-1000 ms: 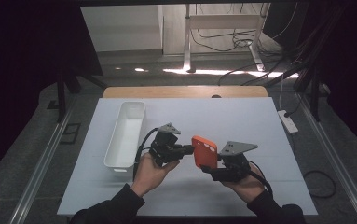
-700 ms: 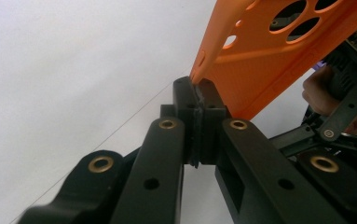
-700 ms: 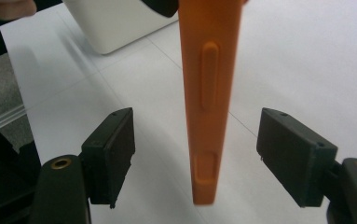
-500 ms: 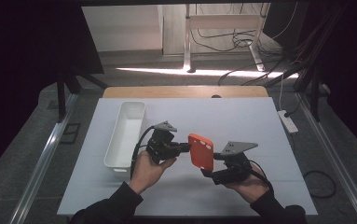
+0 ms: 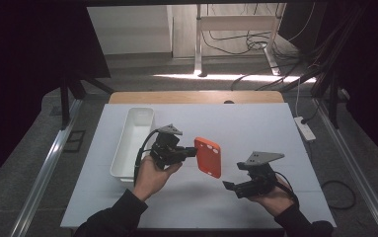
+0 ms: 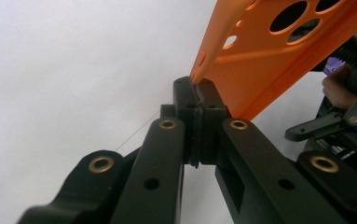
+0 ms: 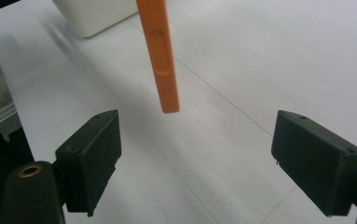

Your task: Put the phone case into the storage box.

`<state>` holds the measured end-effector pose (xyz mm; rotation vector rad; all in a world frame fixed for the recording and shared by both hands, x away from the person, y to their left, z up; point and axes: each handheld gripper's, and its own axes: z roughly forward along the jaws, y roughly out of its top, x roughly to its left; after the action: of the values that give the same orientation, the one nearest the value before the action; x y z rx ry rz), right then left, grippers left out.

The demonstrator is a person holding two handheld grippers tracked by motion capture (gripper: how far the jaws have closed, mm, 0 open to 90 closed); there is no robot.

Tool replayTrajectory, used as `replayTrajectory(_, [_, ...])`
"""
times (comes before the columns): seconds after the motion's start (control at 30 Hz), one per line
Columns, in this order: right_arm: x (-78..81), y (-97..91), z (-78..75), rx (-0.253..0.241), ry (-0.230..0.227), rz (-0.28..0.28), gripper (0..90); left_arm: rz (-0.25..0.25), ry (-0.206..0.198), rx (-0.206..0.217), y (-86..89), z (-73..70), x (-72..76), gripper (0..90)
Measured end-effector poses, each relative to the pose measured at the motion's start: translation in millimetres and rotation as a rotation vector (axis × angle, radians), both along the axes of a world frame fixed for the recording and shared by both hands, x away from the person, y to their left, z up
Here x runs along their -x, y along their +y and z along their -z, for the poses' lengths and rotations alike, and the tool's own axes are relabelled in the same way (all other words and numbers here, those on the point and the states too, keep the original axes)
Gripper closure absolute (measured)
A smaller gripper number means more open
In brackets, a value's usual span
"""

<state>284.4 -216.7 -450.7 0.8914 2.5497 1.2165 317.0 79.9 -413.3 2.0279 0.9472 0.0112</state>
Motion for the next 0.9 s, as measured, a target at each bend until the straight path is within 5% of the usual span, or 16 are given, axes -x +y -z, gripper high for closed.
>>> replayTrajectory(0.43, [0.7, -21.1, -5.3, -0.023, 0.022, 0.049, 14.5, -0.020, 0.000, -0.008, 7.6, 1.2, -6.6, 89.2])
replayTrajectory(0.9, [11.1, -49.6, -7.3, 0.007, 0.001, 0.112, 10.0, -0.037, -0.010, -0.024, 21.6, -6.7, -13.5, 89.1])
